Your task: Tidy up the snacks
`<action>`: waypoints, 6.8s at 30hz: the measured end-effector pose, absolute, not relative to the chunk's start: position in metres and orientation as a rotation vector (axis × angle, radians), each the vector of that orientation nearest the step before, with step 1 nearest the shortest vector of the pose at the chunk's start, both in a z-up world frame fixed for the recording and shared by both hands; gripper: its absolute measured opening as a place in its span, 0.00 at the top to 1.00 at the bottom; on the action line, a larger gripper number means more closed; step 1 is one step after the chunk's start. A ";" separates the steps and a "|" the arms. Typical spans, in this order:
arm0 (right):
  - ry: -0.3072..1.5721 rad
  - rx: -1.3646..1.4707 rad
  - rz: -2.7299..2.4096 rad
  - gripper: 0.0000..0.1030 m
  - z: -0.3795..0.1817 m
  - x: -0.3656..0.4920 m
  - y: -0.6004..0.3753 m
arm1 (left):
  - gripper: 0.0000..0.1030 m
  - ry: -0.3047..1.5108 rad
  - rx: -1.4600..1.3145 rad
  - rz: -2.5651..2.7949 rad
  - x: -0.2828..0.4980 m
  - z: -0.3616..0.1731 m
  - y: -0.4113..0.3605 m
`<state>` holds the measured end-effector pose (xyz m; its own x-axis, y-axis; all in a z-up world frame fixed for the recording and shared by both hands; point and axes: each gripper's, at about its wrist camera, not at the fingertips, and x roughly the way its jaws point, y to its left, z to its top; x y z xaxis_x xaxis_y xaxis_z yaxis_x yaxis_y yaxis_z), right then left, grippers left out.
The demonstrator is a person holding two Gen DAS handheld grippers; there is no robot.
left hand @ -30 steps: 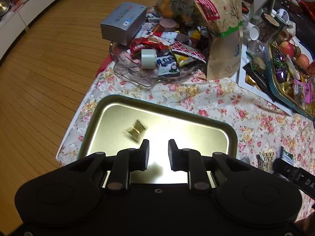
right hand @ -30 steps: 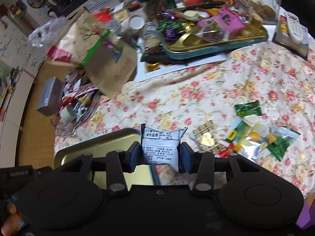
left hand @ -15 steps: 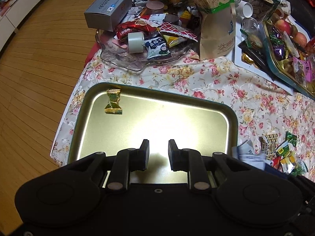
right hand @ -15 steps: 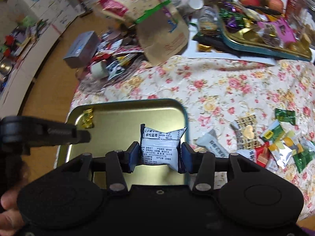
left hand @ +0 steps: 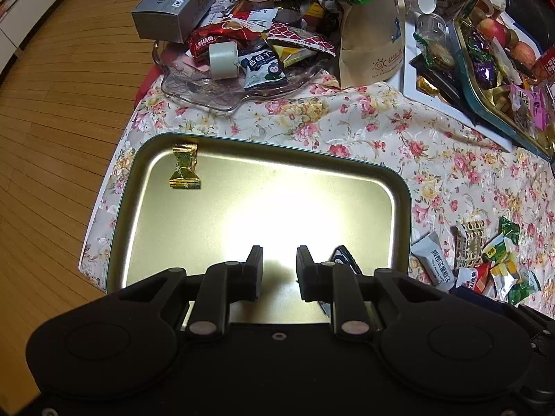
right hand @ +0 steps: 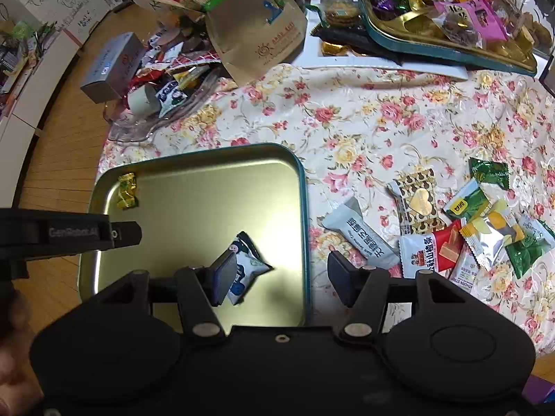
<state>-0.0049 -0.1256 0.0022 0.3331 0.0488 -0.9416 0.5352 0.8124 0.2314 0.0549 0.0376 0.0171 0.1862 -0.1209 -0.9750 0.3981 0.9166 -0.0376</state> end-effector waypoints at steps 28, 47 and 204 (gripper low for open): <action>1.224 0.568 -0.313 0.38 0.000 -0.006 -0.122 | 0.71 1.368 0.285 -0.370 0.051 0.010 0.033; 1.227 0.562 -0.317 0.38 0.000 -0.015 -0.128 | 0.71 1.362 0.307 -0.413 0.042 0.014 0.019; 1.019 0.880 -0.924 0.71 -0.076 -0.143 -0.370 | 0.92 1.414 0.429 -0.727 -0.036 -0.062 -0.204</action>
